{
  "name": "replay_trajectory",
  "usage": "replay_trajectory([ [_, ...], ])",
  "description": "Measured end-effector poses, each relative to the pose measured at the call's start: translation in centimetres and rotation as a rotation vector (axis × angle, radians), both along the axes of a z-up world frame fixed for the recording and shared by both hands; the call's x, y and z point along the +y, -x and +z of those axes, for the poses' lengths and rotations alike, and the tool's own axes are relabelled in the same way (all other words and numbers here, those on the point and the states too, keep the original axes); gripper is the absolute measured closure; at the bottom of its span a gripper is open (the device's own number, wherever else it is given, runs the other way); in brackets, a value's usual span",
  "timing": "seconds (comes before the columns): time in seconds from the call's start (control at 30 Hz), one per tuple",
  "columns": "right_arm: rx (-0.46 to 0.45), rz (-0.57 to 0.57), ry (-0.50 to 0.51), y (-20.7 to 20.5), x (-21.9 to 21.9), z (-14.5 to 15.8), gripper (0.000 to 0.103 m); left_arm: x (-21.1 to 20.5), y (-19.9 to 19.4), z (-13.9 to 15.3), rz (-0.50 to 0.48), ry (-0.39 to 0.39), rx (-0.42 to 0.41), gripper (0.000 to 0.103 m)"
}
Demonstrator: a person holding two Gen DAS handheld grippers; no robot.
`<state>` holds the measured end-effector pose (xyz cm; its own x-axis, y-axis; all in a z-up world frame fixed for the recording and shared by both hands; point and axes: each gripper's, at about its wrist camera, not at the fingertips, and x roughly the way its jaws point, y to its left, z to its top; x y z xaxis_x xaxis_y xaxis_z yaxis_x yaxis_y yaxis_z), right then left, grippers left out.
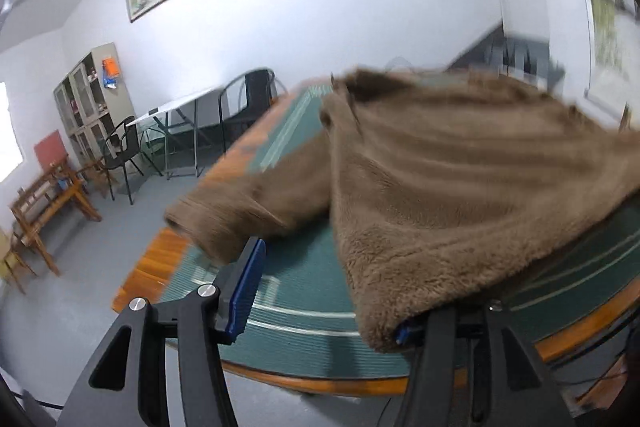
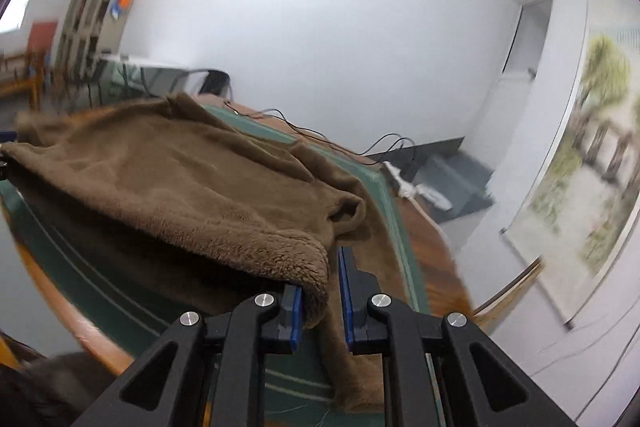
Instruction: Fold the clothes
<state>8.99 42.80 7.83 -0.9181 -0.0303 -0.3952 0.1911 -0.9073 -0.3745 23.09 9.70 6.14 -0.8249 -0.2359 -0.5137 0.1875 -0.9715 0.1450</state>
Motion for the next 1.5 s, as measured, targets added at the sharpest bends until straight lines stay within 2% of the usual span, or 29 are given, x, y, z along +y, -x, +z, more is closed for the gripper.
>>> replay_trajectory([
  [0.1, -0.023, 0.01, -0.016, -1.3, -0.6, -0.1, 0.087, -0.4, -2.0, 2.3, -0.022, 0.033, 0.029, 0.044],
  [0.17, -0.05, 0.005, -0.041, -2.1, -1.1, -0.6, 0.087, -0.3, -3.1, 2.8, -0.06, 0.053, 0.018, 0.044],
  [0.27, -0.133, -0.008, -0.036, -2.4, -0.1, -1.8, 0.087, -0.5, -4.5, 2.3, -0.122, 0.086, -0.03, 0.032],
  [0.37, -0.241, -0.007, -0.016, -1.0, 1.1, -3.8, 0.087, -0.2, -4.1, 0.2, -0.158, 0.109, -0.089, 0.03],
  [0.53, -0.403, 0.024, -0.076, 0.4, 0.7, -7.8, 0.087, 1.6, -2.6, -4.5, -0.235, 0.202, -0.191, 0.03],
  [0.6, -0.415, 0.035, -0.092, 0.0, 0.7, -8.5, 0.084, 1.7, -2.7, -5.0, -0.266, 0.219, -0.202, 0.03],
  [0.67, -0.417, 0.037, -0.085, -0.2, 1.1, -8.1, 0.061, 1.7, -3.1, -4.9, -0.299, 0.221, -0.195, 0.029],
  [0.7, -0.401, 0.036, -0.074, -0.5, 1.4, -7.7, 0.03, 1.6, -3.3, -4.9, -0.315, 0.221, -0.192, 0.029],
  [0.73, -0.384, 0.034, -0.063, -0.7, 1.7, -7.2, 0.017, 1.5, -3.5, -4.8, -0.331, 0.219, -0.189, 0.028],
  [0.83, -0.376, 0.085, 0.079, -1.5, 3.7, -5.2, 0.017, 0.6, -4.4, -4.1, -0.391, 0.163, -0.198, 0.022],
  [0.9, -0.369, 0.119, 0.185, -1.7, 4.8, -3.9, 0.017, -0.3, -5.0, -3.4, -0.426, 0.106, -0.197, 0.022],
  [1.03, -0.283, 0.129, 0.351, -0.5, 6.0, -1.2, 0.017, -1.4, -3.7, -2.2, -0.391, -0.017, -0.139, 0.021],
  [1.13, -0.265, 0.157, 0.451, 2.0, 4.7, -0.1, 0.017, -2.1, -2.7, -1.3, -0.363, -0.109, -0.096, 0.021],
  [1.23, -0.283, 0.219, 0.461, 4.2, 0.9, -0.1, 0.017, -2.9, -1.7, -0.4, -0.335, -0.201, -0.052, 0.021],
  [1.4, -0.323, 0.267, 0.335, 6.7, -6.8, -1.8, 0.017, -3.9, 0.1, 1.0, -0.291, -0.343, 0.013, 0.021],
  [1.5, -0.388, 0.273, 0.341, 9.1, -9.1, -3.5, 0.017, -1.3, 2.2, 0.1, -0.305, -0.328, -0.035, 0.021],
])
